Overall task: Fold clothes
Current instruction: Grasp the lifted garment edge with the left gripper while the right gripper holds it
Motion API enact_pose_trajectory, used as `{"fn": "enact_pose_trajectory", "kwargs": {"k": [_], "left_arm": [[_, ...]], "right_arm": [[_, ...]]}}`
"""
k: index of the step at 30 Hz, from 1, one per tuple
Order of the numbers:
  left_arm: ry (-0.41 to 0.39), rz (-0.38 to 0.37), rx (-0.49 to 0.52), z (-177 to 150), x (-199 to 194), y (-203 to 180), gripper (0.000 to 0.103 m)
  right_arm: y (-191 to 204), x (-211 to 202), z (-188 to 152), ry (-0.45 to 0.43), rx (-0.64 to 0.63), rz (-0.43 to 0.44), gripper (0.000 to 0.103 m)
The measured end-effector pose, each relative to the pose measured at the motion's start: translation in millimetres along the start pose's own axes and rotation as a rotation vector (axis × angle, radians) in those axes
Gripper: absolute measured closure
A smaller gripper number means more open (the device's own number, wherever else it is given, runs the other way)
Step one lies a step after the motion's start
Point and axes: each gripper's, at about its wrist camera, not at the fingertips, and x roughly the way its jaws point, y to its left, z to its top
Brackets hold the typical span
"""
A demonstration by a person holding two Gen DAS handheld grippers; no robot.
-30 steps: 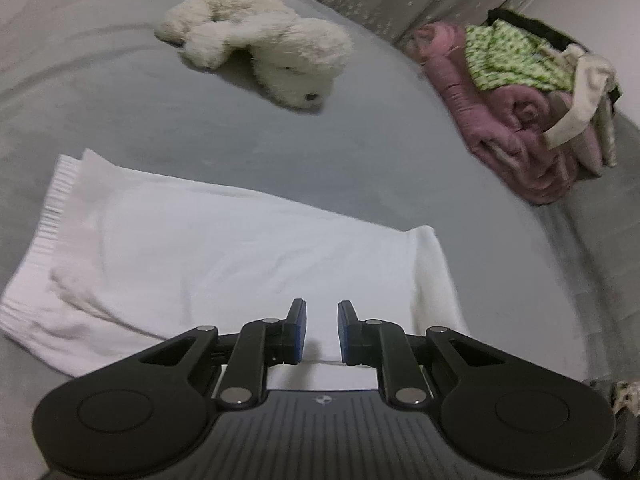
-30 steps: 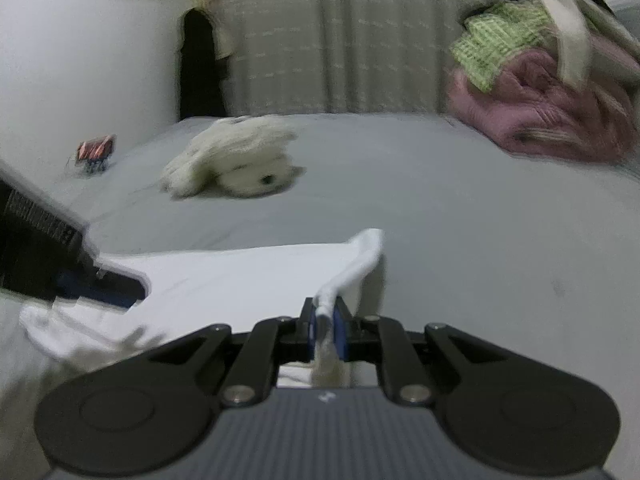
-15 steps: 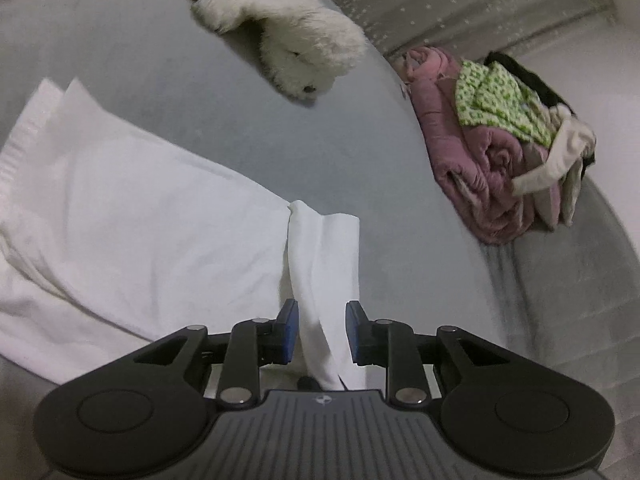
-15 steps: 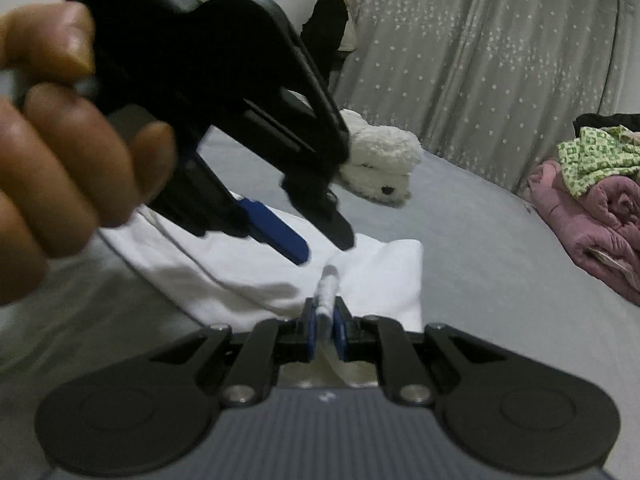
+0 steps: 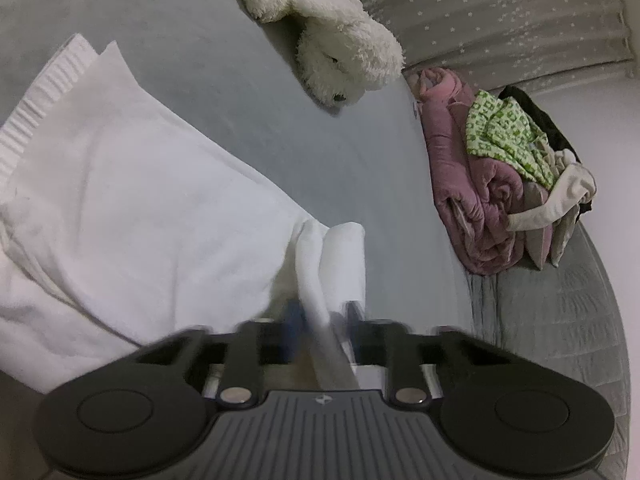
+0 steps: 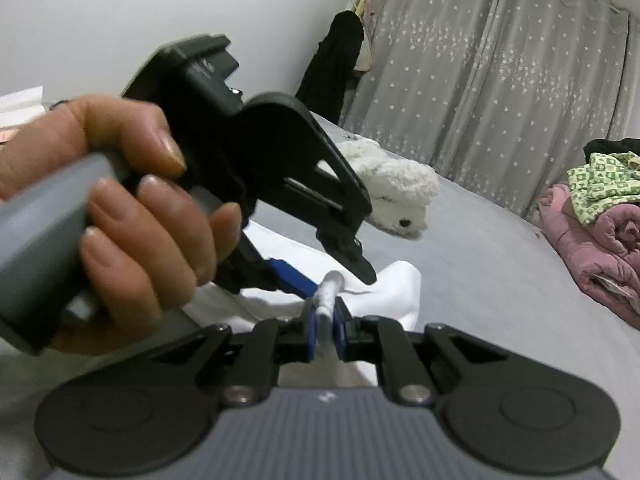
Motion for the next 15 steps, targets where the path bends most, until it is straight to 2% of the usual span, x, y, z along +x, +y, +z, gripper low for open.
{"fn": "enact_pose_trajectory", "kwargs": {"k": [9, 15], "left_arm": [[-0.060, -0.011, 0.009, 14.4, -11.4, 5.6, 0.099], [-0.044, -0.008, -0.033, 23.5, -10.8, 20.2, 0.097]], "right_arm": [[5.2, -13.5, 6.9, -0.017, 0.011, 0.010, 0.094], [8.3, -23.5, 8.8, -0.035, -0.003, 0.025, 0.094]]}}
